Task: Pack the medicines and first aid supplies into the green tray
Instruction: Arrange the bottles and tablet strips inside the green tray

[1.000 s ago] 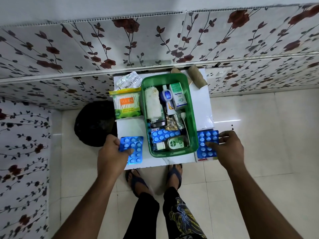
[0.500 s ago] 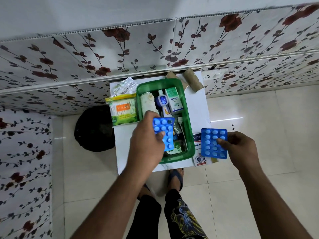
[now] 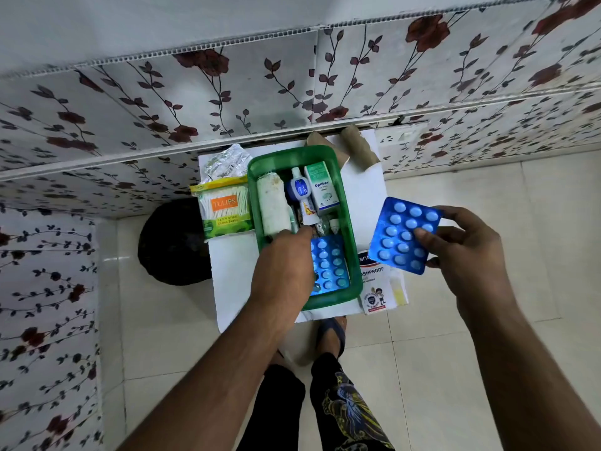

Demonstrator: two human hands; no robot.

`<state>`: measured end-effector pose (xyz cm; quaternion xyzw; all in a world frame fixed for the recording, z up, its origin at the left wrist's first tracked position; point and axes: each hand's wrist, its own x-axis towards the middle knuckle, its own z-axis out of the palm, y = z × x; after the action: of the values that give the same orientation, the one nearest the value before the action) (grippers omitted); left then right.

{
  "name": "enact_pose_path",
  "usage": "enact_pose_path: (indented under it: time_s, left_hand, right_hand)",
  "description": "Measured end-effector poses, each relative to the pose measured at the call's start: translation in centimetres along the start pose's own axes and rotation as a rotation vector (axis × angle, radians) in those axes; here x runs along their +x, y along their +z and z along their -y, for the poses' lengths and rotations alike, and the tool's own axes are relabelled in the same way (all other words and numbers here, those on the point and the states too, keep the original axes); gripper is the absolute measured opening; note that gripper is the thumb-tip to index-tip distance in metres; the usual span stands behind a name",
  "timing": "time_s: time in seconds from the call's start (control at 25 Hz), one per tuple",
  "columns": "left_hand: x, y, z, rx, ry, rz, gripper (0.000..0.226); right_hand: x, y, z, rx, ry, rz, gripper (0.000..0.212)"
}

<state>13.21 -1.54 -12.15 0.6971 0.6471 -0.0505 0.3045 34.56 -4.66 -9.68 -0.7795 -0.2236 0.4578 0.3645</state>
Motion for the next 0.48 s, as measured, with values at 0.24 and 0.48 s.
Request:
enact_pose_path:
  time_s: [0.24, 0.48]
  left_hand:
    - [-0.9, -3.0, 1.1, 0.009, 0.101, 0.018, 0.039]
    - [-1.3, -5.9, 8.6, -0.447, -0.174, -0.325, 0.022]
  right_hand:
    - [-1.5, 3.1, 2.3, -0.072, -0.082, 0.102, 0.019]
    - [-3.8, 9.2, 2.3, -0.906, -0.377, 0.29, 0.038]
